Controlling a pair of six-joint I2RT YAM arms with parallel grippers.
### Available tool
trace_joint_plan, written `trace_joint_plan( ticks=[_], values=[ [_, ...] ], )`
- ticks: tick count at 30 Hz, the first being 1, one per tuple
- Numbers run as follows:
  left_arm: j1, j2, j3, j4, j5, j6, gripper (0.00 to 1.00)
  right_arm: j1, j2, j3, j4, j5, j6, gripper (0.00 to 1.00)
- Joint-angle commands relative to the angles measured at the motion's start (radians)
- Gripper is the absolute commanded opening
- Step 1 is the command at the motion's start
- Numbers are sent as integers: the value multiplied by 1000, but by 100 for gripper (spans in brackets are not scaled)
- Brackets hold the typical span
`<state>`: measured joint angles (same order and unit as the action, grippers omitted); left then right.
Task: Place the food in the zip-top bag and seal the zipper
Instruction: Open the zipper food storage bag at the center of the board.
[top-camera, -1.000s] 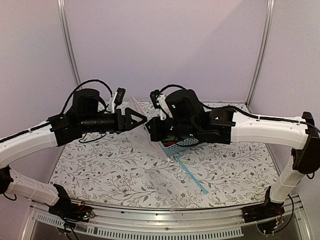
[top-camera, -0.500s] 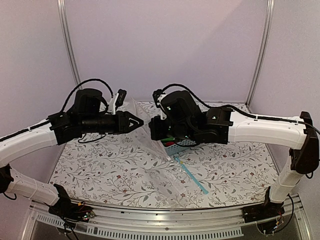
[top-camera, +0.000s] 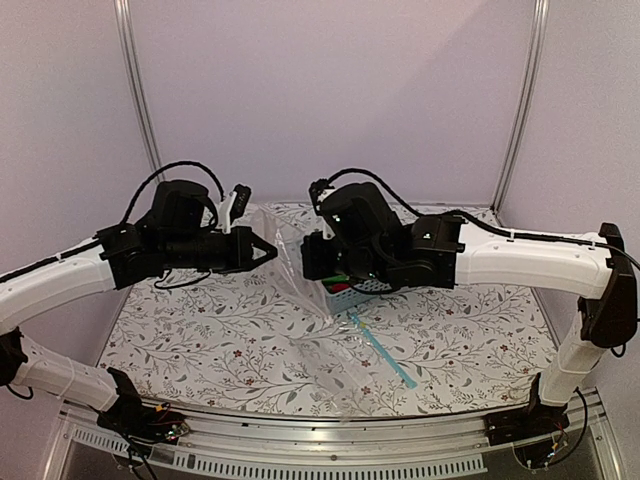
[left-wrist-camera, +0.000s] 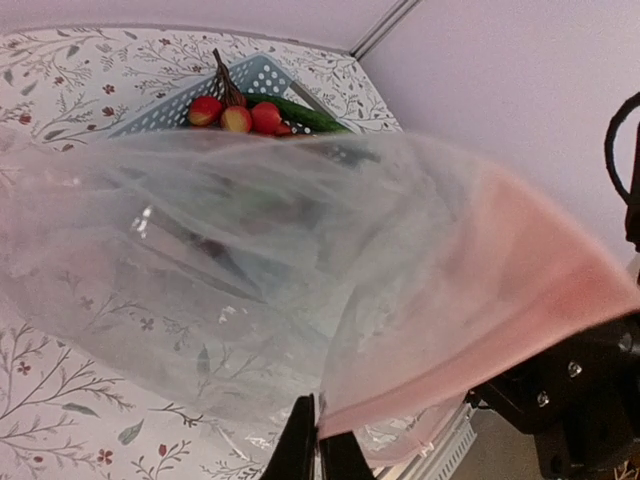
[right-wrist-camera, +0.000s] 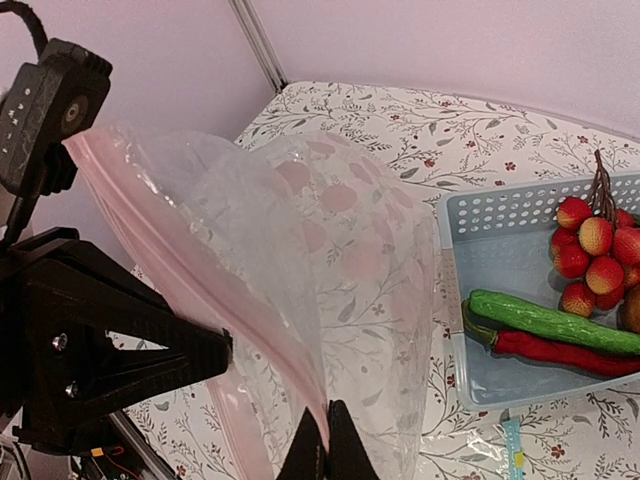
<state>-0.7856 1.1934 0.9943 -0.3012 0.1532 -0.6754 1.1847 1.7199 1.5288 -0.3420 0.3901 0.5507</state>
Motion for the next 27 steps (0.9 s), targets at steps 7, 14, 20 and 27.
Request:
trace_joint_plan(
  ticks=[7,14,20,27],
  values=[
    [-9,-8,116,-197,-114,141,0,-22,5,-20,-69,157,146,0],
    [-6,37,351,-488,-150,307,0,-42,23,-35,-55,119,216,0],
    [-6,122,471,-707,-150,398,0,-43,73,-32,-23,69,251,0],
    [-5,176,395,-674,-91,431,0,-49,128,-56,-13,14,286,0]
  ],
)
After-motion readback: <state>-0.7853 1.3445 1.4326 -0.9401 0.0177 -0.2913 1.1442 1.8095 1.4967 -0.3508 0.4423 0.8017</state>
